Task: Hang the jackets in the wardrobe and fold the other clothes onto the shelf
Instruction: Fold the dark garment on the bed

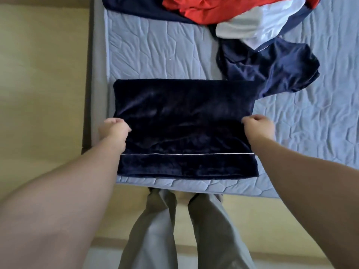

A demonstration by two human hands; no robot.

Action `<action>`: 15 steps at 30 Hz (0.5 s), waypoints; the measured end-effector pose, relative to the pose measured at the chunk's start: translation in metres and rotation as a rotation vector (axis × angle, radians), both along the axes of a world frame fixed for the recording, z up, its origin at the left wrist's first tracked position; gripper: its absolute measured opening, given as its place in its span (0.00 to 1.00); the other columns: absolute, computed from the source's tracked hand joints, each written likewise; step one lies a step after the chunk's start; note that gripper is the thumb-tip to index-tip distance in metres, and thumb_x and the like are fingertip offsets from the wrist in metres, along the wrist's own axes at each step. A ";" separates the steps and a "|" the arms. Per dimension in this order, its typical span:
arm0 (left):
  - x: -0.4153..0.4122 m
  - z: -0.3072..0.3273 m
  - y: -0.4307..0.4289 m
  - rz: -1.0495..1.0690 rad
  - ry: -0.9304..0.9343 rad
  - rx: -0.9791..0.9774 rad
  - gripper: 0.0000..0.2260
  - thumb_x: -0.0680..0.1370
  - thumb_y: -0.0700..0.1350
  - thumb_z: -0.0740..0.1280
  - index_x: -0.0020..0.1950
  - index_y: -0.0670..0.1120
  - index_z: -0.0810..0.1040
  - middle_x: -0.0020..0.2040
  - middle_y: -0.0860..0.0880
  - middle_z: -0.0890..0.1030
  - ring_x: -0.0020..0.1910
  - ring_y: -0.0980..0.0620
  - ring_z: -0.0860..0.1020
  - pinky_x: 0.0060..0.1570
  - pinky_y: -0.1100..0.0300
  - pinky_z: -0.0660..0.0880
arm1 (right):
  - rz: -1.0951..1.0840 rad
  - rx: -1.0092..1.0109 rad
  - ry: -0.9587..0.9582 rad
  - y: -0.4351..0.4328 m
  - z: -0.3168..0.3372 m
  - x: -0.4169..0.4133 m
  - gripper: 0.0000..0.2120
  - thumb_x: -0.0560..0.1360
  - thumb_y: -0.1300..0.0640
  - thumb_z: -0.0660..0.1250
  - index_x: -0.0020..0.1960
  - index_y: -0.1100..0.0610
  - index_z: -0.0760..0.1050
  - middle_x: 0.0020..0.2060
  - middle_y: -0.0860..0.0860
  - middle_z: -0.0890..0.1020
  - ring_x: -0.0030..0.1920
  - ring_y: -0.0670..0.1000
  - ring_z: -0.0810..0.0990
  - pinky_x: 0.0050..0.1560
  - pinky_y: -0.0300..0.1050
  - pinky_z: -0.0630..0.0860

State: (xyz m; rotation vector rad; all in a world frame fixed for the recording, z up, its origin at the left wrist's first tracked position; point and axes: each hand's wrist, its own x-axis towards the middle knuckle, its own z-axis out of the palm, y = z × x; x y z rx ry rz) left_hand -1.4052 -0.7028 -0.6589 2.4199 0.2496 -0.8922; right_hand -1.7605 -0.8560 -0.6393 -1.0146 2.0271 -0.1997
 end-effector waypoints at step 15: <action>-0.048 -0.023 0.113 -0.755 -0.257 0.155 0.12 0.72 0.28 0.68 0.46 0.44 0.80 0.60 0.43 0.75 0.35 0.56 0.70 0.41 0.62 0.67 | 0.971 0.076 0.408 0.125 -0.058 -0.035 0.18 0.73 0.59 0.66 0.62 0.56 0.71 0.59 0.56 0.70 0.65 0.58 0.64 0.47 0.52 0.70</action>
